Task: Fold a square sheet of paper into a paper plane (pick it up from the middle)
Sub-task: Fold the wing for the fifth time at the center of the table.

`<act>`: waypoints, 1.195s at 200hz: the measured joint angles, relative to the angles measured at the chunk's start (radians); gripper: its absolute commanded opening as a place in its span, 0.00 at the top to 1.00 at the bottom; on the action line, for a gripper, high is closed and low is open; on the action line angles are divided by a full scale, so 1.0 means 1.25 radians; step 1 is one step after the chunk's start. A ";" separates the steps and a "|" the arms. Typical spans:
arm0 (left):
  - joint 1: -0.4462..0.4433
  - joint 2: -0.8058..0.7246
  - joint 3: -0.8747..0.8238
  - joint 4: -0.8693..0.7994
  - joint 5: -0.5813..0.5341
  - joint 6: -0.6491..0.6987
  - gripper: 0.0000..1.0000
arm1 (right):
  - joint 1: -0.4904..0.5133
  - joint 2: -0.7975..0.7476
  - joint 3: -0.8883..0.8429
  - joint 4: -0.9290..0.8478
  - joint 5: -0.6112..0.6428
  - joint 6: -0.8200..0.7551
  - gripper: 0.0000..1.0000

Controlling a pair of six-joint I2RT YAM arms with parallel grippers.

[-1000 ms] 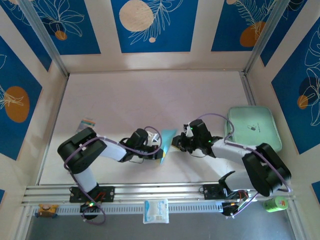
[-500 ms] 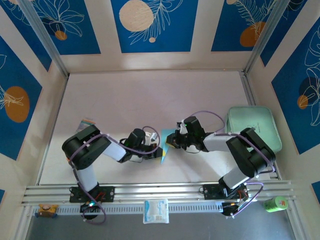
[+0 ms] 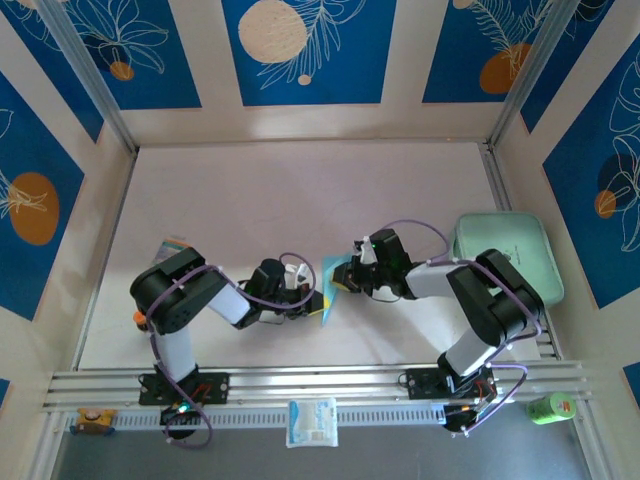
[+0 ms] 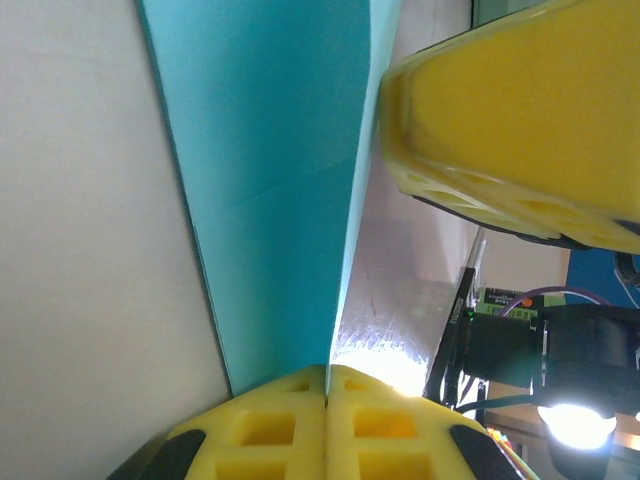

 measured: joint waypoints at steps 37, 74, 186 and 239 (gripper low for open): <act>0.001 0.000 0.000 -0.005 -0.008 -0.015 1.00 | 0.000 0.016 0.006 0.001 -0.007 0.000 0.88; 0.001 -0.005 0.004 -0.024 -0.019 -0.021 1.00 | -0.005 0.027 0.008 0.013 -0.014 0.000 0.88; 0.002 -0.012 0.021 -0.079 -0.020 -0.020 1.00 | -0.025 0.086 0.027 0.035 -0.039 -0.003 0.88; 0.002 -0.016 0.028 -0.103 -0.020 -0.020 1.00 | -0.030 0.108 0.034 0.042 -0.044 -0.003 0.88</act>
